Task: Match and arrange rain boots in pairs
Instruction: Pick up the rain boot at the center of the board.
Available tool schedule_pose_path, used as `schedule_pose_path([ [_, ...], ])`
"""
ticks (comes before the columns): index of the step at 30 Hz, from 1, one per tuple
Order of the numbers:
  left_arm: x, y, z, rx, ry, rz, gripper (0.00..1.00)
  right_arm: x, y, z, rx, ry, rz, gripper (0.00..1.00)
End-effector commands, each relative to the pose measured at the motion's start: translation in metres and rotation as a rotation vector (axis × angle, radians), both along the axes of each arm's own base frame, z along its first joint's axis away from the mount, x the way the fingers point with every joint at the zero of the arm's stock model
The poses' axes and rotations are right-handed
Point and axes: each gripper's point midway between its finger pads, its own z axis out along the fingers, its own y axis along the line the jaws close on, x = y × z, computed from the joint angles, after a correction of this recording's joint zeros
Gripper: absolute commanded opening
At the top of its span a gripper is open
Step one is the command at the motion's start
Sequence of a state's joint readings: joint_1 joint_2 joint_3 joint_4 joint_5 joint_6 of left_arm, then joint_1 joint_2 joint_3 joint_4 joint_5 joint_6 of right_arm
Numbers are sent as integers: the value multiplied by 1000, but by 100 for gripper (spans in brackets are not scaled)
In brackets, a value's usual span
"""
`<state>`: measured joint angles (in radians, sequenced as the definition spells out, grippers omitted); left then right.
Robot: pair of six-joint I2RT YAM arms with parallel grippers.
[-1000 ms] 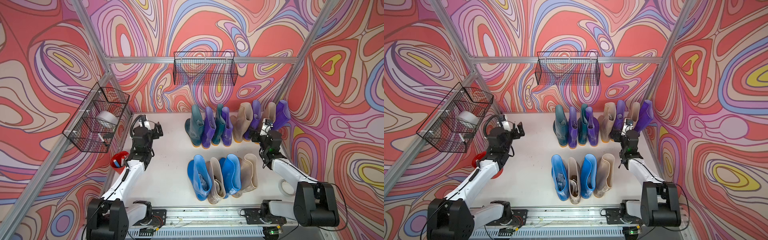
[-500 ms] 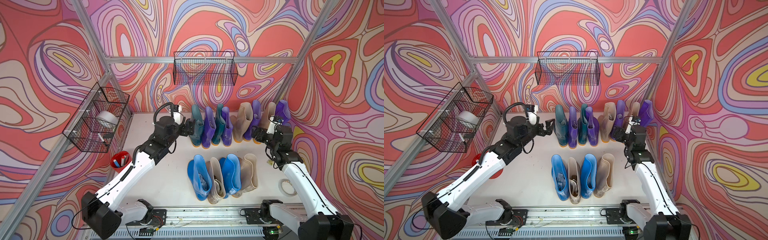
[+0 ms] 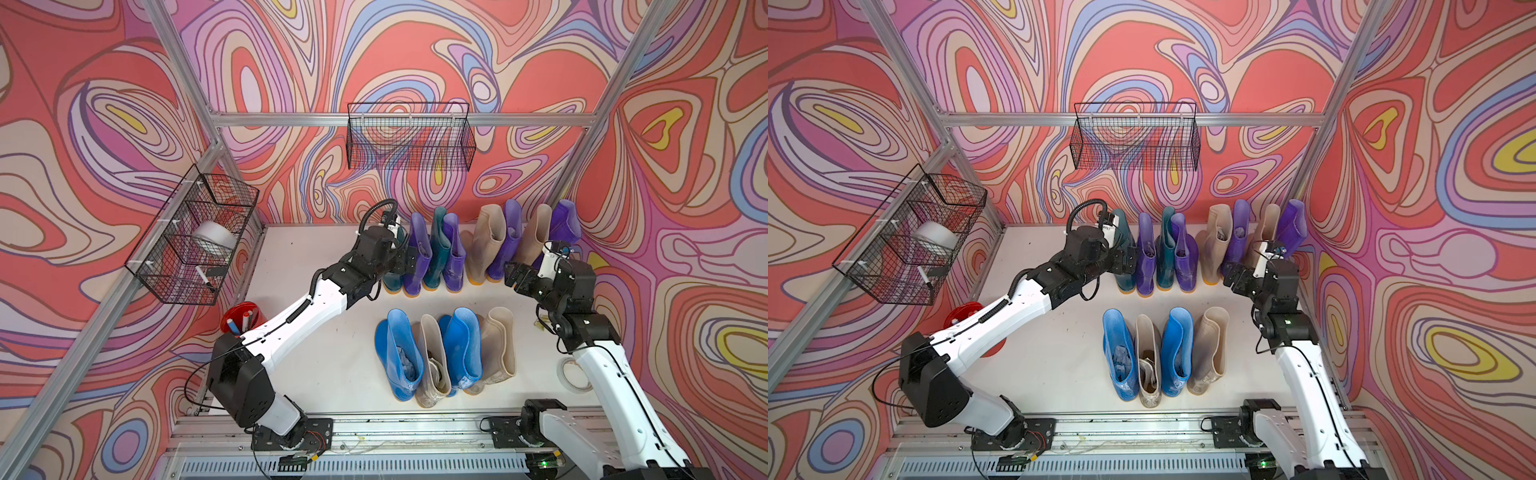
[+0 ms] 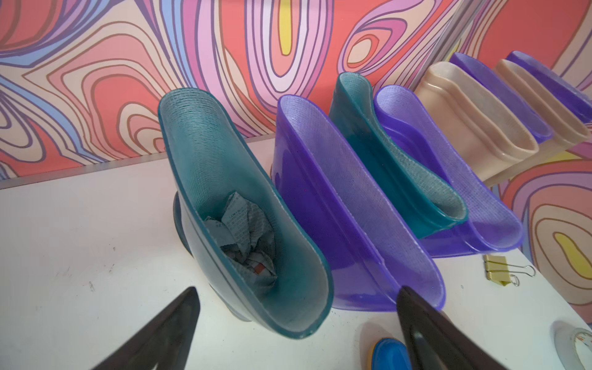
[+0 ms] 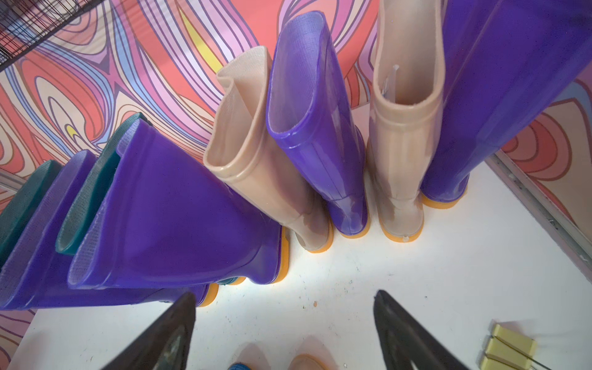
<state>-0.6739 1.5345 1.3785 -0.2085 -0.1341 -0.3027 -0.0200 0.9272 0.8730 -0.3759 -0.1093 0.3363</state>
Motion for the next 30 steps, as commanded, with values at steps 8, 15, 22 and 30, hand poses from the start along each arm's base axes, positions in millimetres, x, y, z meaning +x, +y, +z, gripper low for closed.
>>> schedule_pose_path([
  [8, 12, 8, -19, 46, 43, 102, 88, -2, 1, -18, 17, 55, -5, 88],
  [15, 19, 2, -35, 95, 88, 98, 84, -1, 0, -18, 16, 59, -12, 88],
  [22, 26, 10, -44, 120, 109, 172, 72, -2, -2, -21, 12, 68, -20, 88],
  [30, 34, 8, -35, 137, 70, 168, 31, -2, -2, -22, 13, 73, -25, 88],
])
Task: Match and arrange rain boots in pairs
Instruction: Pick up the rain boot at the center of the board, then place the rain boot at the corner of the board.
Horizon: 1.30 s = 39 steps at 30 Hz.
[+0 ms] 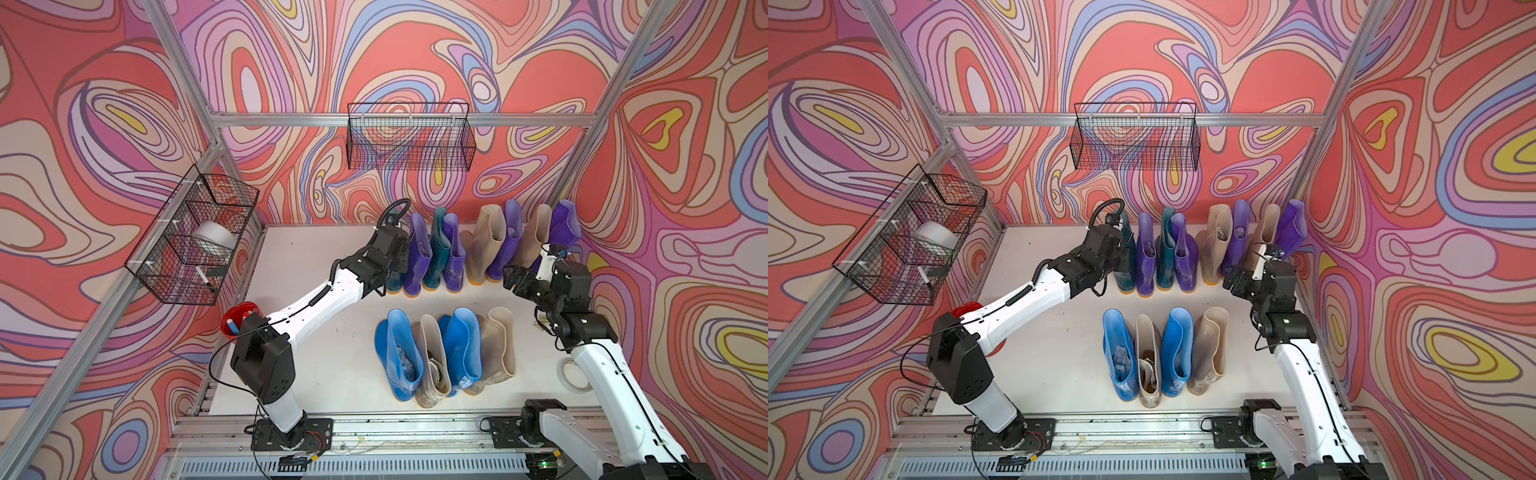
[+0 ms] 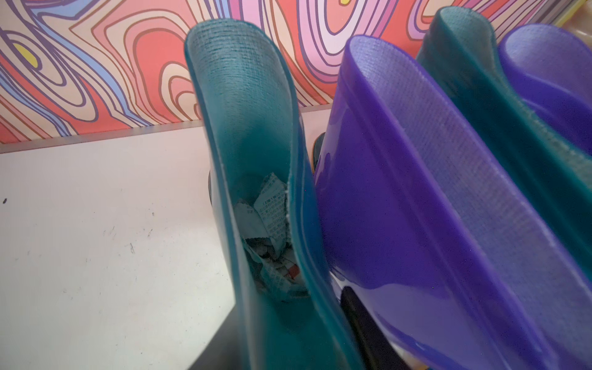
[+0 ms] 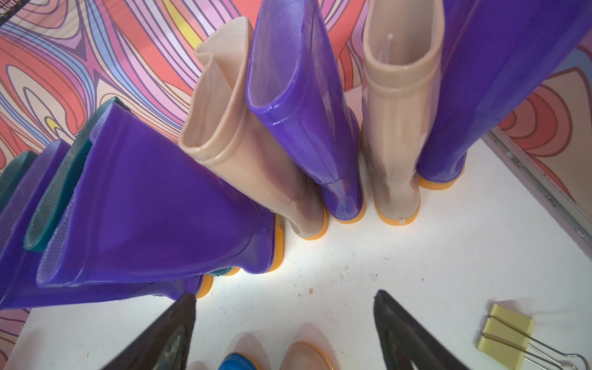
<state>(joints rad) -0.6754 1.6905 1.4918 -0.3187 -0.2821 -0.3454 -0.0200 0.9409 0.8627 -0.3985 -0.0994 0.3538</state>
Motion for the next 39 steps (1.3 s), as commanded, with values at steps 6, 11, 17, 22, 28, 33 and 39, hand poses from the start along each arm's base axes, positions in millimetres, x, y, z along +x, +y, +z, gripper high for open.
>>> schedule_pose_path([
  [6, 15, 5, 15, 37, -48, 24, 6, -1, -1, -9, 6, 29, -16, 88],
  [11, 26, 27, 31, 61, -90, 37, 0, -1, 0, -6, 16, 24, -13, 88],
  [17, 36, 66, 56, 78, -148, 66, 0, 1, 3, 1, 36, 8, -3, 88],
  [22, 44, 100, 70, 88, -208, 74, 0, 3, 8, 4, 70, -5, 11, 88],
  [28, 55, 147, 73, 98, -289, 107, 0, 6, 12, 12, 101, -21, 24, 88],
  [33, 62, 188, 75, 126, -312, 153, 0, 3, 12, 16, 108, -29, 21, 88],
  [39, 77, 234, 68, 115, -293, 201, 0, -1, 13, 14, 115, -20, 20, 88],
])
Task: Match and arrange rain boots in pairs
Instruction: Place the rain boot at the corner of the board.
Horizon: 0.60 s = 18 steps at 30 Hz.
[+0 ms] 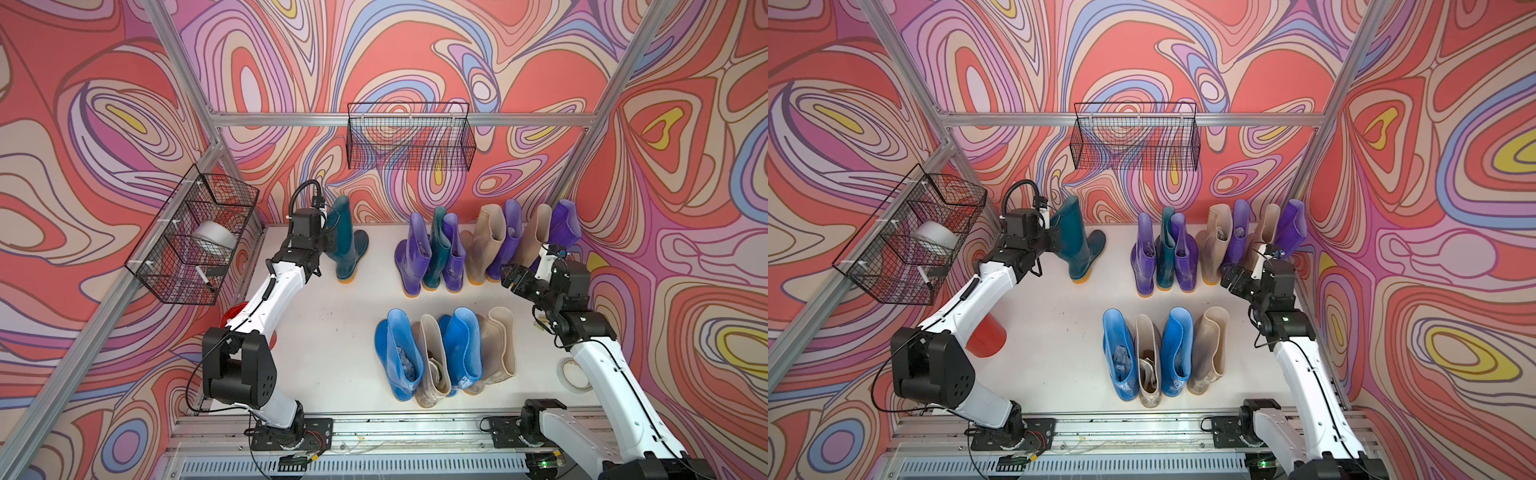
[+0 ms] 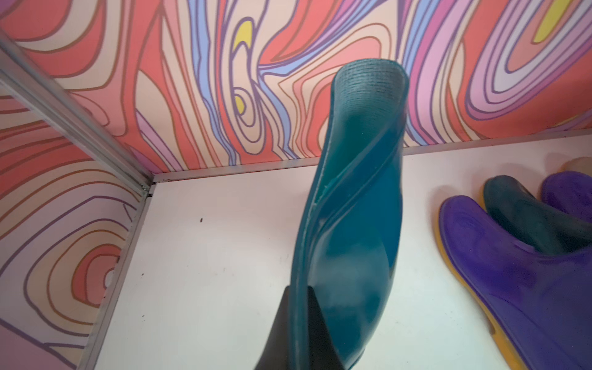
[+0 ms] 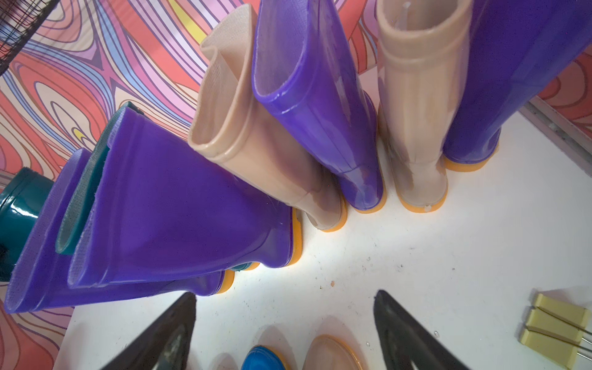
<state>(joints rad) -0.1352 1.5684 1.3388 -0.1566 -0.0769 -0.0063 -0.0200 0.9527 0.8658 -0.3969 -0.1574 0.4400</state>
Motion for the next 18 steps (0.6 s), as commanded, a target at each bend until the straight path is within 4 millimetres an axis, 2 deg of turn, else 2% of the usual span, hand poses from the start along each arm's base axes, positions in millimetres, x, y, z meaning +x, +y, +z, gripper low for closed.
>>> schedule_pose_path([
  [1, 16, 16, 49, -5, -172, -2, 0, -3, 3, 15, 10, -35, 5, 88],
  [5, 28, 39, 42, 25, -164, 31, 0, -5, 2, 16, 0, -32, 4, 88],
  [12, 47, 83, 44, 47, -169, 118, 0, -8, -1, 18, -14, -29, -8, 88],
  [18, 49, 110, 49, 61, -179, 180, 0, -11, -2, 14, -17, -21, -14, 88],
])
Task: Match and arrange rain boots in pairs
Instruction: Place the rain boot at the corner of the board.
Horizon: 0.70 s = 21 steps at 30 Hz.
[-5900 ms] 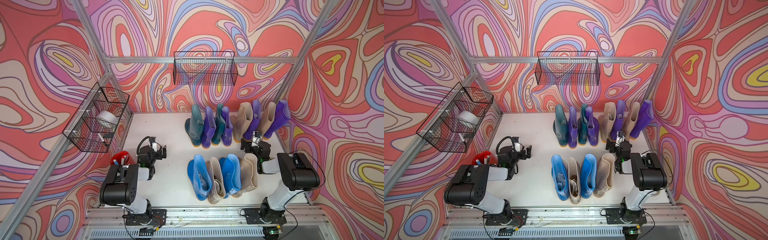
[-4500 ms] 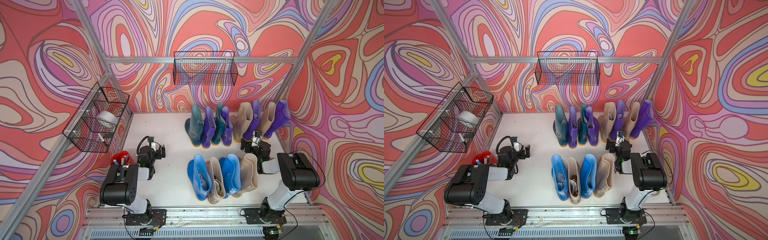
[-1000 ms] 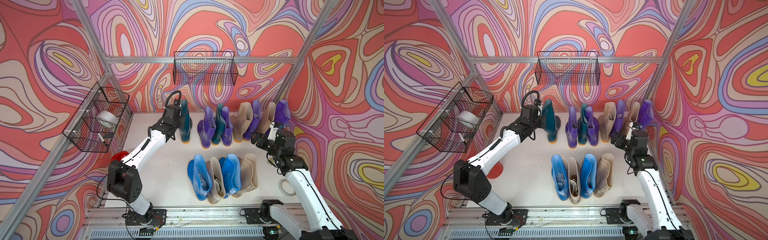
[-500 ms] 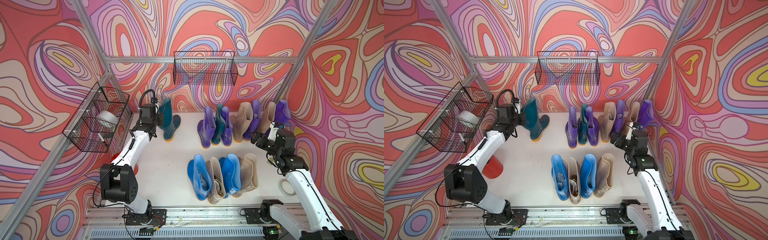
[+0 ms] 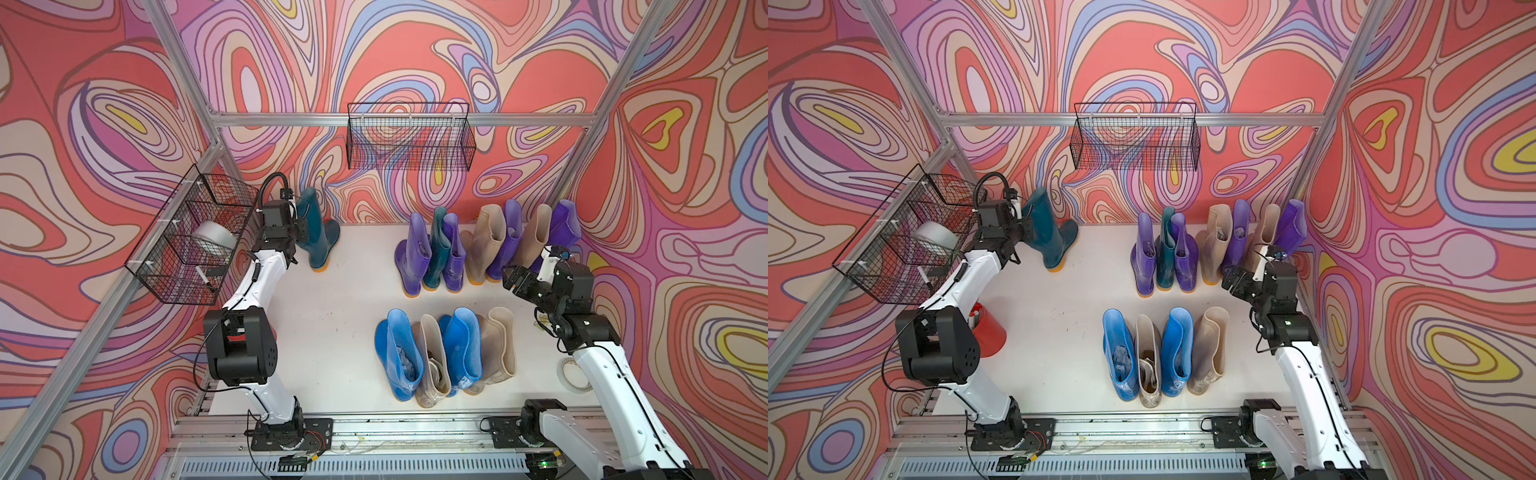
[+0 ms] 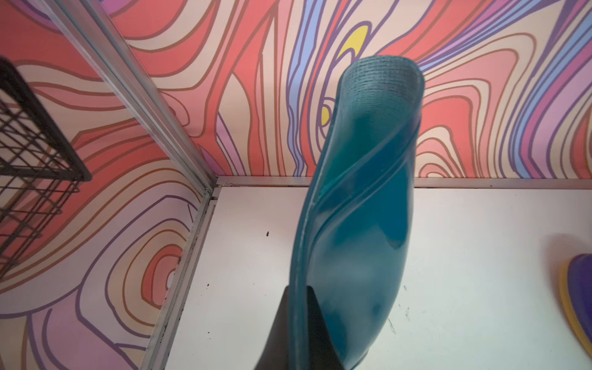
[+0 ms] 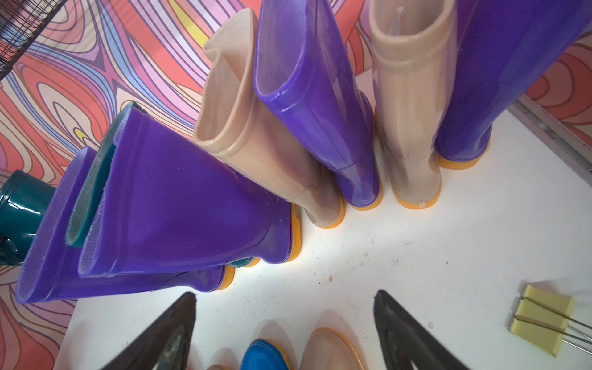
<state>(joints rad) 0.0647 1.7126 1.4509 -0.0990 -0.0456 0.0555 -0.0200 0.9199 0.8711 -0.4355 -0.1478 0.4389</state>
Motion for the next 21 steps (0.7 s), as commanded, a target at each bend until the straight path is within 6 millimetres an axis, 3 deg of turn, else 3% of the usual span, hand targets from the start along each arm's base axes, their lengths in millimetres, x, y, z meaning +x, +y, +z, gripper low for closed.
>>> schedule_pose_path([
  [1, 6, 17, 56, 34, -156, 34, 0, -3, -2, 11, -14, -22, -9, 88],
  [15, -40, 55, 49, 113, -137, 160, 0, -3, 0, 11, -13, -23, 4, 88],
  [21, -53, 60, 50, 118, -143, 163, 0, -4, 1, 10, -14, -24, 7, 88],
])
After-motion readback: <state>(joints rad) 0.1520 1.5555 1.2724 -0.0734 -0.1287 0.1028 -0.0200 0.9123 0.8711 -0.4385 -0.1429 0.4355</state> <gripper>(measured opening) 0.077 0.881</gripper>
